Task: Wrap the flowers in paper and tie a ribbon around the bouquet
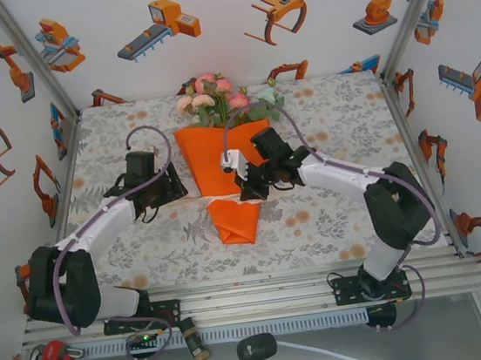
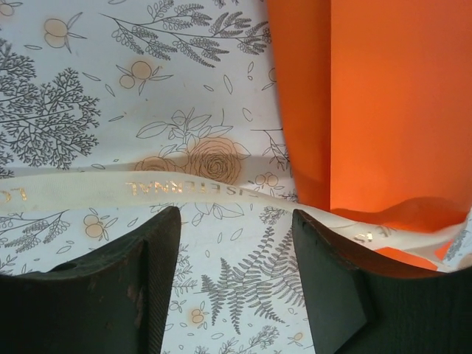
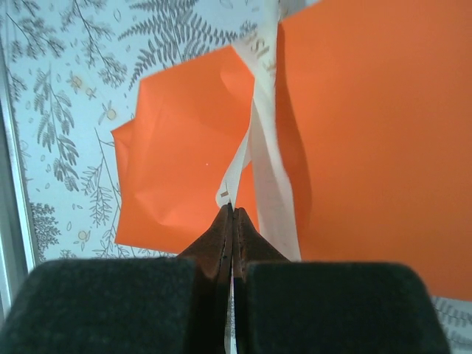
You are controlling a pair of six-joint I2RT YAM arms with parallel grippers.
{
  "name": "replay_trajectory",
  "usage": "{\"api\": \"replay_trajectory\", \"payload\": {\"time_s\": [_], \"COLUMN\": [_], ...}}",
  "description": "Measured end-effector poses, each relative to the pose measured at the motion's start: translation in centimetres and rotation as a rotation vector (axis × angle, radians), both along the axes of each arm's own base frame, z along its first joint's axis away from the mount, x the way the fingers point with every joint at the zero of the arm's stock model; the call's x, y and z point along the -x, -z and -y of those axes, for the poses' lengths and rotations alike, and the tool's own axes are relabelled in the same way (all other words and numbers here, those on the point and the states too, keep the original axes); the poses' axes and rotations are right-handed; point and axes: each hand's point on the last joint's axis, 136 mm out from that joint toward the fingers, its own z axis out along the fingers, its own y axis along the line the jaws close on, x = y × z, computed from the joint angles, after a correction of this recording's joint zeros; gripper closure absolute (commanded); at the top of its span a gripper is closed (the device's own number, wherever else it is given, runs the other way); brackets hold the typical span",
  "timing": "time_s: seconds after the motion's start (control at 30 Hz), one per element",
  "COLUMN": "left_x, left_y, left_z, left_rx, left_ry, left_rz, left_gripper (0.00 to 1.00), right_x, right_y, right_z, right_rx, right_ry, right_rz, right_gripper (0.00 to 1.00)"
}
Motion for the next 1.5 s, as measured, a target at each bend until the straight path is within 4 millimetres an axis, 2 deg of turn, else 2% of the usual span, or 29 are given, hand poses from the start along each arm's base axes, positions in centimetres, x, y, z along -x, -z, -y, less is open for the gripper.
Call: {"api": "replay_trajectory", "payload": {"time_s": [0.13, 0.27, 0.3, 0.4, 0.53, 0.73, 0.87, 0.97, 1.07, 1.3, 1.37, 1.47, 1.5], "left_x": [0.1, 0.1, 0.2, 0.8, 1.9, 1.8, 1.4, 1.4, 1.8, 2.3, 2.2, 2.6, 2.6], "left_y": [1.1, 1.0, 1.0, 1.2, 0.3, -1.2, -0.5, 1.0, 2.2, 3.6, 4.1, 5.0, 5.1], "left_z": [1.1, 2.1, 2.4, 4.0, 6.4, 8.0, 8.7, 9.9, 11.2, 12.6, 12.7, 12.5, 12.3], "left_rx": [0.003, 0.005, 0.001, -0.003, -0.005, -0.144, -0.184, -0.220, -0.258, -0.336, -0.359, -0.387, -0.394], "left_ry": [0.083, 0.176, 0.213, 0.345, 0.592, 0.859, 0.956, 1.029, 1.095, 1.190, 1.202, 1.218, 1.220], "left_rz": [-0.017, 0.003, 0.009, 0.030, 0.106, 0.263, 0.279, 0.256, 0.234, 0.188, 0.167, 0.136, 0.129], "left_gripper": [0.42, 0.39, 0.36, 0.27, 0.24, 0.18, 0.16, 0.17, 0.24, 0.62, 0.64, 0.80, 0.89], "right_x": [0.0, -0.6, -0.8, -1.3, -1.6, -2.2, -2.5, -2.6, -2.7, -3.0, -3.1, -3.2, -3.2], "right_y": [-2.7, -4.3, -4.6, -4.6, -4.5, -4.9, -4.8, -4.8, -4.9, -5.2, -5.1, -4.7, -4.6], "right_z": [0.3, 1.1, 1.3, 1.7, 2.0, 2.6, 2.9, 3.0, 3.0, 3.1, 3.2, 3.4, 3.4], "right_rx": [-0.046, -0.084, -0.091, -0.100, -0.106, -0.132, -0.141, -0.152, -0.165, -0.193, -0.196, -0.196, -0.195], "right_ry": [0.010, 0.043, 0.052, 0.068, 0.078, 0.091, 0.098, 0.098, 0.096, 0.097, 0.100, 0.108, 0.108], "right_rz": [0.056, 0.094, 0.101, 0.110, 0.101, 0.089, 0.086, 0.085, 0.090, 0.096, 0.098, 0.095, 0.092], "right_gripper": [1.00, 1.00, 1.00, 1.00, 1.00, 1.00, 1.00, 1.00, 1.00, 1.00, 1.00, 1.00, 1.00]}}
